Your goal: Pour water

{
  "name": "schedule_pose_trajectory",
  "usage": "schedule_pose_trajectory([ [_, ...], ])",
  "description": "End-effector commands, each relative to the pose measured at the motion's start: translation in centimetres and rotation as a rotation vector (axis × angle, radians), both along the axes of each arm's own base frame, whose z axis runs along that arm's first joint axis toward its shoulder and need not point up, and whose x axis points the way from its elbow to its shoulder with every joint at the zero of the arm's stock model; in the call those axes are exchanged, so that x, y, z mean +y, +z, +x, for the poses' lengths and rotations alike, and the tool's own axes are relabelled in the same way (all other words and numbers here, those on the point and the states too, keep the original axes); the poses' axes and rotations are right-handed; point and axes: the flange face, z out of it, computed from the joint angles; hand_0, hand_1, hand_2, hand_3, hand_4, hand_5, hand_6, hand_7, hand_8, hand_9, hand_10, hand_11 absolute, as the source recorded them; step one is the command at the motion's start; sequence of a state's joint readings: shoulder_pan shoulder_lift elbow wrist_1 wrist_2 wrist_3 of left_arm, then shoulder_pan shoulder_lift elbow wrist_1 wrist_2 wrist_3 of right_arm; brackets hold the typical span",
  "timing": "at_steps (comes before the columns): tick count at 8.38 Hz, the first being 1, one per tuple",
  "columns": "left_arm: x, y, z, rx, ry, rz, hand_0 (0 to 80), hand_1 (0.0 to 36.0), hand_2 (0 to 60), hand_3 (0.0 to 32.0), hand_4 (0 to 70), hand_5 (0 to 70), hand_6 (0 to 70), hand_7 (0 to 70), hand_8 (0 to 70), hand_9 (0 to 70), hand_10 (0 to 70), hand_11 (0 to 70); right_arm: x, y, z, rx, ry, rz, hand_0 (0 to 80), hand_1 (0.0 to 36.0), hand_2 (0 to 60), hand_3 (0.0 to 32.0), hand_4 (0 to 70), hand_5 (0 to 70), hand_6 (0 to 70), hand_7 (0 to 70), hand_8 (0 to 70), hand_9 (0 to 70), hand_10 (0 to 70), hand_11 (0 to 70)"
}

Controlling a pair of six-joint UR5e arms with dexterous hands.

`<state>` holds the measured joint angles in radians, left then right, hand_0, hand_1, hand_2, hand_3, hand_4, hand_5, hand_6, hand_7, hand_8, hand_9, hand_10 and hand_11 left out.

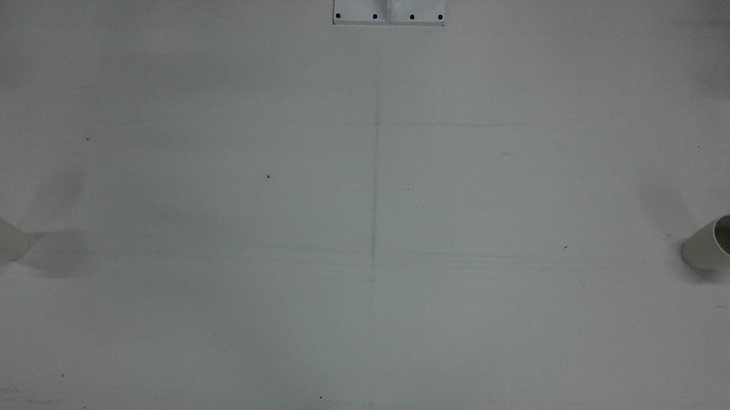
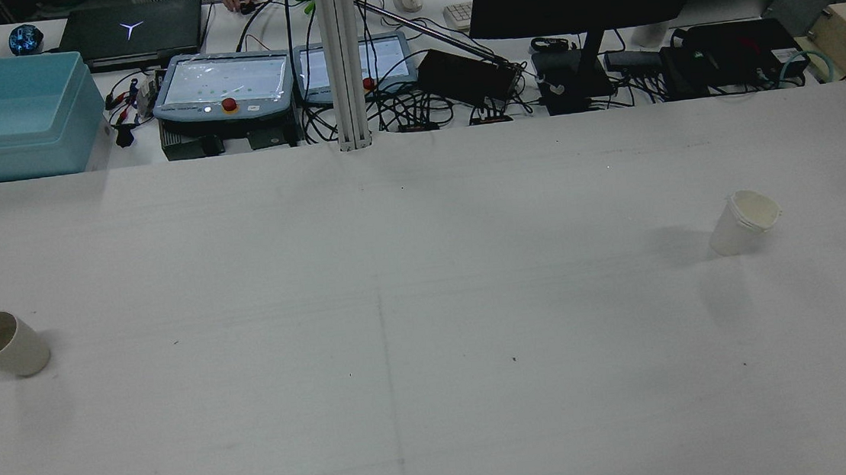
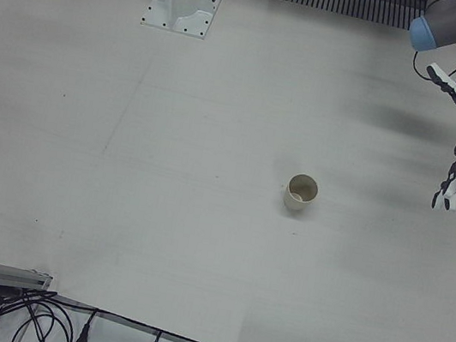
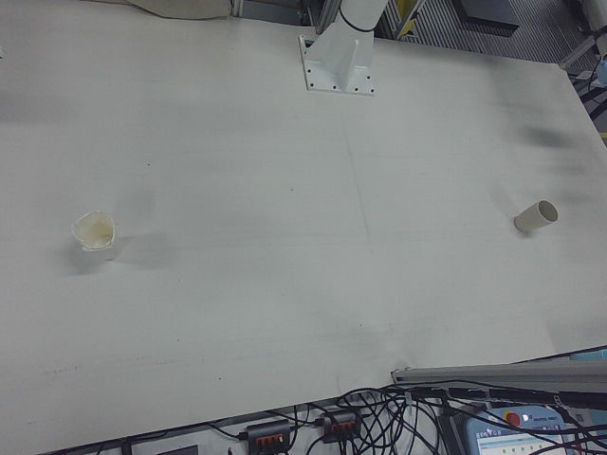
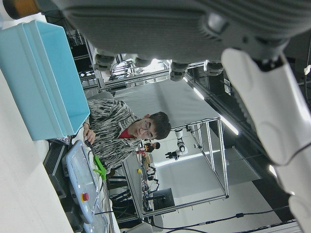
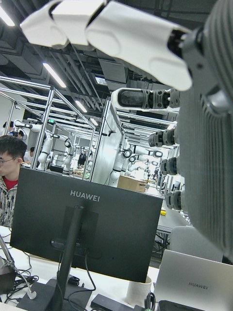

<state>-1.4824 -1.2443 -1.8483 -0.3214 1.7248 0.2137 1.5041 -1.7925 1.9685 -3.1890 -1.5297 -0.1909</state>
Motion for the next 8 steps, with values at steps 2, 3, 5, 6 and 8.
schedule_pose_trajectory([
  [2,0.9,1.2,-0.1,-0.011,-0.002,0.0,43.8,2.0,0.0,16.4,8.4,0.1,0.0,11.2,0.9,0.8,1.5,3.1,0.2,-0.2,0.2,0.008,0.004,0.003,47.1,13.4,13.4,0.0,6.1,53.1,5.0,12.4,4.1,5.5,2.9,5.5],
  [3,1.4,4.7,0.2,-0.055,-0.006,-0.002,44.4,2.3,0.0,17.8,7.6,2.1,0.0,11.9,0.7,0.9,2.1,4.0,0.3,-0.1,0.1,0.014,0.0,0.002,46.7,12.2,12.5,0.0,7.1,54.1,5.1,12.8,4.0,5.5,2.9,5.2],
  [5,3.4,13.0,0.8,-0.163,-0.007,-0.023,49.9,9.4,0.0,26.2,6.0,6.8,0.0,12.8,1.1,1.1,3.3,6.5,0.4,-0.1,0.0,0.041,0.002,-0.002,46.3,11.7,12.4,0.0,7.4,56.6,5.1,13.4,4.0,5.4,2.5,4.6],
  [6,4.0,16.1,1.1,-0.196,-0.005,-0.022,50.1,10.1,0.0,14.0,8.8,9.4,1.1,12.7,1.6,1.1,2.6,5.4,0.3,-0.2,-0.2,0.081,0.004,0.001,46.4,12.1,13.2,0.0,6.8,58.1,5.1,13.7,4.1,5.5,2.2,4.3],
  [8,4.4,19.5,2.9,-0.259,0.037,-0.017,49.3,10.0,0.0,11.4,9.5,6.3,0.9,13.1,0.9,1.2,3.4,6.5,0.0,-0.5,-1.0,0.121,-0.012,0.01,46.9,13.0,14.2,0.0,8.0,58.9,5.7,14.6,4.1,5.6,3.3,6.0],
])
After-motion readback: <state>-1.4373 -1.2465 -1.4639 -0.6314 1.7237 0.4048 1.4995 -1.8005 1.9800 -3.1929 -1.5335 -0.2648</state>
